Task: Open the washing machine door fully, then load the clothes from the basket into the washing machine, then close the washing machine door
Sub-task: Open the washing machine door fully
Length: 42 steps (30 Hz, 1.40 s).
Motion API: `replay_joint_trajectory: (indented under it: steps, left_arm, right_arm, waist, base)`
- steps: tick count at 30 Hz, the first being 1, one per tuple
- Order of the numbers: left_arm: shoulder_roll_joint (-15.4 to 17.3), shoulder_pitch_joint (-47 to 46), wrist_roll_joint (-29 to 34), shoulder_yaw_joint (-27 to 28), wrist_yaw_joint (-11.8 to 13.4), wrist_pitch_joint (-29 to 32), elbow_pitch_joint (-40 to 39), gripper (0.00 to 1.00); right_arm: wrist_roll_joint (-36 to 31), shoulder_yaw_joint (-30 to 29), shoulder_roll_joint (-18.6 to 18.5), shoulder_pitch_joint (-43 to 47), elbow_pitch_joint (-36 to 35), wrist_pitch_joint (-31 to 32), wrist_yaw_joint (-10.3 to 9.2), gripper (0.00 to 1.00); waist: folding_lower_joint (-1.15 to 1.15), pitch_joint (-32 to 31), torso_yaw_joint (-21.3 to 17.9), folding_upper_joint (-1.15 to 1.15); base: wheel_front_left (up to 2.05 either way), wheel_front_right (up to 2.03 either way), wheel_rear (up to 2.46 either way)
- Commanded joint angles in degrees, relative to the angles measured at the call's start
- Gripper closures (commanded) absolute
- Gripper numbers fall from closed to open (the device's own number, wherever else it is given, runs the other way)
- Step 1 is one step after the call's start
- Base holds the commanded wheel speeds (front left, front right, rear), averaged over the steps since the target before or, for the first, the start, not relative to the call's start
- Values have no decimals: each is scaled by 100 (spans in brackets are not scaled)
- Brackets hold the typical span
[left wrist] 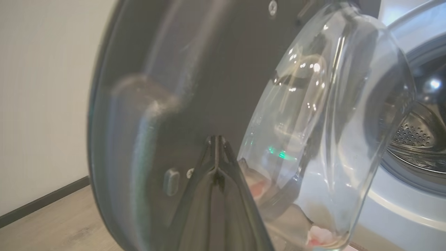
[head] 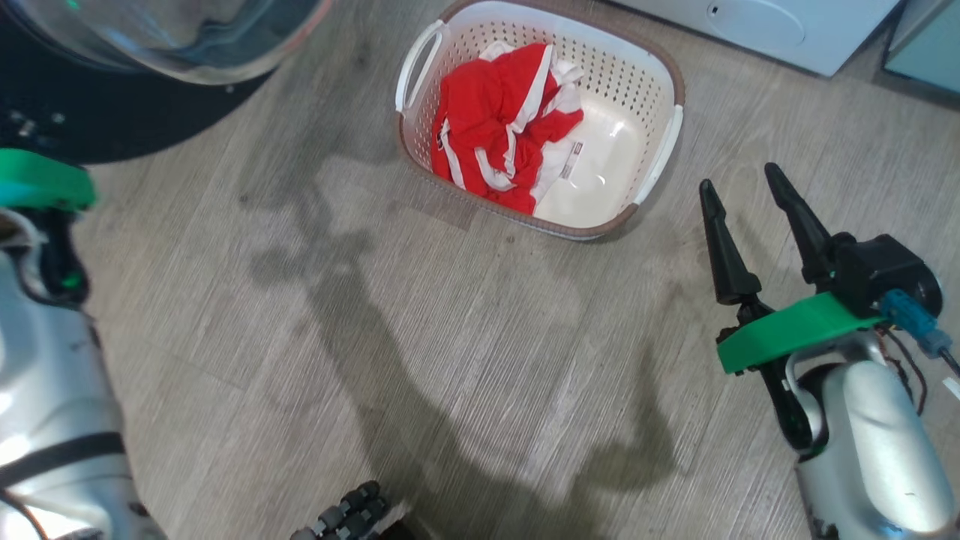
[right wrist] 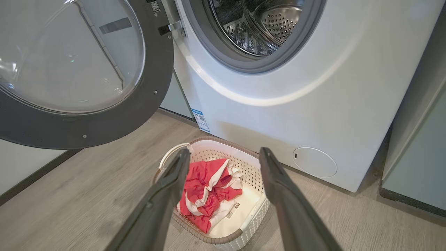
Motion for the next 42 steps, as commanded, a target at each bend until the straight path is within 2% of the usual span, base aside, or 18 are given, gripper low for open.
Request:
replay_joint_trajectory:
  steps: [1,10,17,23,33,36,42]
  left_arm:
    - [435,-189,82,317,-24,-24,-114,100]
    - [706,-473,346,862,-104,-24,98,100]
    - [665,-467,542,914,-169,-24,144,100]
    - [565,-236,715,811,-229,-24,58,100]
    - [380,526,893,76,-281,-24,-366,100]
    - [351,918,813,-463,-284,-24,-581,100]
    - [344,1530,590,-1120,-285,-24,-942,100]
  right_arm:
    - [-73,131,10,-75,-257,47,0,0]
    - [-119,96,-75,-12,-514,226,0,0]
    - [-108,124,-63,44,-503,239,0,0]
    - [-13,192,-13,76,-335,110,0,0]
    - [322,214,74,270,211,-327,0,0]
    - [442,177,89,371,387,-460,0,0]
    - [622,147,95,498,518,-595,0,0]
  waist:
    - [-1,76,4,0]
    - [-1,206,-6,0]
    - [-1,90,-8,0]
    - [-1,-253,-51,0]
    - [-1,-1309,-237,0]
    - [-1,-1736,-368,0]
    - [-1,-2230,-703,0]
  base:
    - [0,0,0]
    - [0,0,0]
    - [0,0,0]
    - [0,0,0]
    - [0,0,0]
    - [0,0,0]
    - [0,0,0]
